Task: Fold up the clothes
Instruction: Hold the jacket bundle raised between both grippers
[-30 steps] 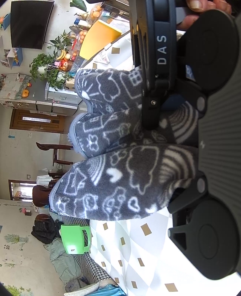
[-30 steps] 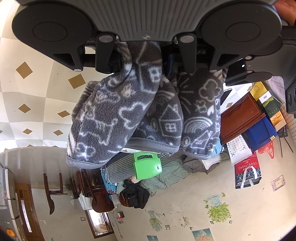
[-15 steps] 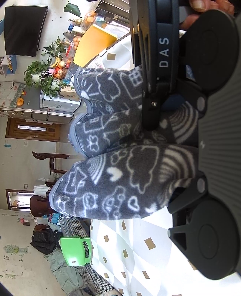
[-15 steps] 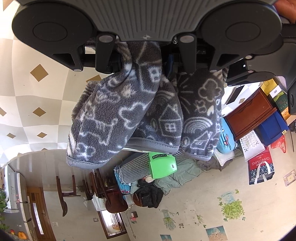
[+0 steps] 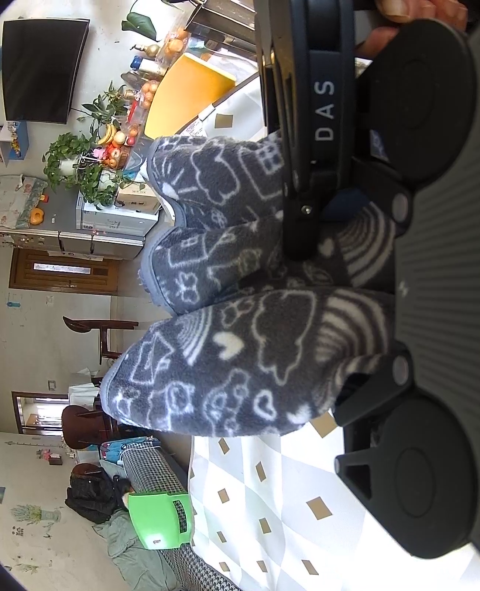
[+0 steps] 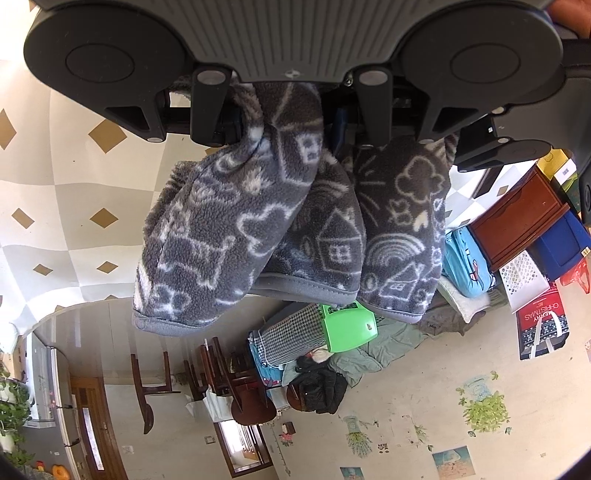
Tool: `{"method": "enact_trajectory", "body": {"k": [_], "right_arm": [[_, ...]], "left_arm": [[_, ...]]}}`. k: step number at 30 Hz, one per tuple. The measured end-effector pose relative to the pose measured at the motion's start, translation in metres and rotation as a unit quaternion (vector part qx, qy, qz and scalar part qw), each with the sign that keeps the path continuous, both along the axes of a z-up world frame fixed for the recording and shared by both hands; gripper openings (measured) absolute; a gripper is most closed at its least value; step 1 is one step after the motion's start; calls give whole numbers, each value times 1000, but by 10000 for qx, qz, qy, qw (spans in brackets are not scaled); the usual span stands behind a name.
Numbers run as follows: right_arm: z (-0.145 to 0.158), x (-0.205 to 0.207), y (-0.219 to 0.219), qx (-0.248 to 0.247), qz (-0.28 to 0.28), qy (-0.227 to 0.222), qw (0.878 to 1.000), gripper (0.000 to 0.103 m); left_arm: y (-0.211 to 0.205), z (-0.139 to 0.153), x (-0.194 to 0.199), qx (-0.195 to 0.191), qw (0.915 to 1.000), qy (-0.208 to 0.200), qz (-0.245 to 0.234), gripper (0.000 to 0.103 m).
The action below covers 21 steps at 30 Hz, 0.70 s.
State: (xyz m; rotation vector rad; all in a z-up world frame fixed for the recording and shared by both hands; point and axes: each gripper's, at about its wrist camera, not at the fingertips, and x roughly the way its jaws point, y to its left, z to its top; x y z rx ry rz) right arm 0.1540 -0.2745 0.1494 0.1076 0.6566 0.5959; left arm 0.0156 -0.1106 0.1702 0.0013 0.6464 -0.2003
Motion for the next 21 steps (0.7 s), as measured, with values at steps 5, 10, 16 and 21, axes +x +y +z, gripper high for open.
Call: {"method": "enact_trajectory", "body": {"k": [5,10,16,21], "right_arm": [[4,8,-12,7,-116,-24,9999,44],[7,18,-28,-4,-150,-41,9999,43],[8,21,-49,-16,-324,-75,9994,44],[6,18,-74,45,-568,-45,9984,43]], "left_arm": [[-14,3,18,18,10000,-18,-38,77],[-27,4,35,18,9999,-31,-107,77],[-48,2,52,0,9997,-53,-239,77],[-69,-3,63,-44,9992,0,-409,77]]}}
